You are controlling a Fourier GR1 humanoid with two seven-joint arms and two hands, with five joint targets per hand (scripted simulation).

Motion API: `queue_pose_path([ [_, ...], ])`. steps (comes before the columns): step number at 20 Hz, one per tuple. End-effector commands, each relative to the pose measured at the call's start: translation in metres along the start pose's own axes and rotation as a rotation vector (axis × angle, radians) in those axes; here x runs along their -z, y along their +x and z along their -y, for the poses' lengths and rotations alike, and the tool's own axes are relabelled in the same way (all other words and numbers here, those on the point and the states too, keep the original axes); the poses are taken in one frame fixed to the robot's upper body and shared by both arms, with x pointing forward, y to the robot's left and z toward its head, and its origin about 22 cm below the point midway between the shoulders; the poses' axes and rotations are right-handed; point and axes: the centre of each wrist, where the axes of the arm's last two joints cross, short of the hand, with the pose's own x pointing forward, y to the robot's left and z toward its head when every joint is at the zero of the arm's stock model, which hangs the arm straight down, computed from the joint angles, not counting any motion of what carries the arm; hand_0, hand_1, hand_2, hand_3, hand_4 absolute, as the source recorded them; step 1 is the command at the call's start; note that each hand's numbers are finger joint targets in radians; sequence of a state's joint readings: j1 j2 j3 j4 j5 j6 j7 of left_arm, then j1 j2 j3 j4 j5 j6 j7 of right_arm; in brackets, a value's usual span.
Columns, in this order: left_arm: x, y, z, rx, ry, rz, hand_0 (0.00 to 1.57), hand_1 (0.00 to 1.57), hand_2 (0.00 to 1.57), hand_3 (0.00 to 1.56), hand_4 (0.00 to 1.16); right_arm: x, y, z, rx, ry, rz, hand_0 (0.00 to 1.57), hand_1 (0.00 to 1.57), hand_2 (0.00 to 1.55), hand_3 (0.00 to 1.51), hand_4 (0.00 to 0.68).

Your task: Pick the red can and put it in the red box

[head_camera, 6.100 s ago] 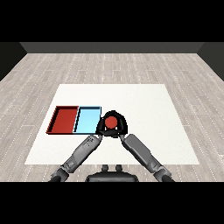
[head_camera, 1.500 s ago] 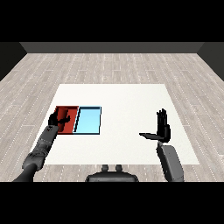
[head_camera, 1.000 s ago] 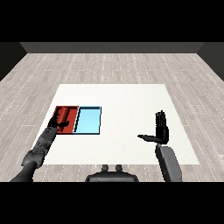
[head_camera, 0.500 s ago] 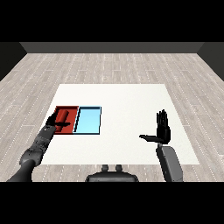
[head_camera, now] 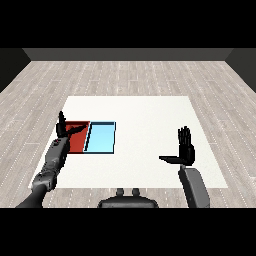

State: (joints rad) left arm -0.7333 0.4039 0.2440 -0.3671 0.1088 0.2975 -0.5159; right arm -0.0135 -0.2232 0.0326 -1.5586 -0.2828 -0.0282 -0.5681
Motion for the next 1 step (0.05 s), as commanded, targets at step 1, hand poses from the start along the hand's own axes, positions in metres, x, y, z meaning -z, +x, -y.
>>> queue_pose_path([
  [1, -0.0106, 0.0102, 0.0278, -0.208, -0.045, 0.253, 0.00, 0.00, 0.00, 0.00, 0.00, 0.0003, -0.0040, -0.0176, 0.025, 0.007, 0.010, 0.00, 0.00, 0.00, 0.00, 0.000],
])
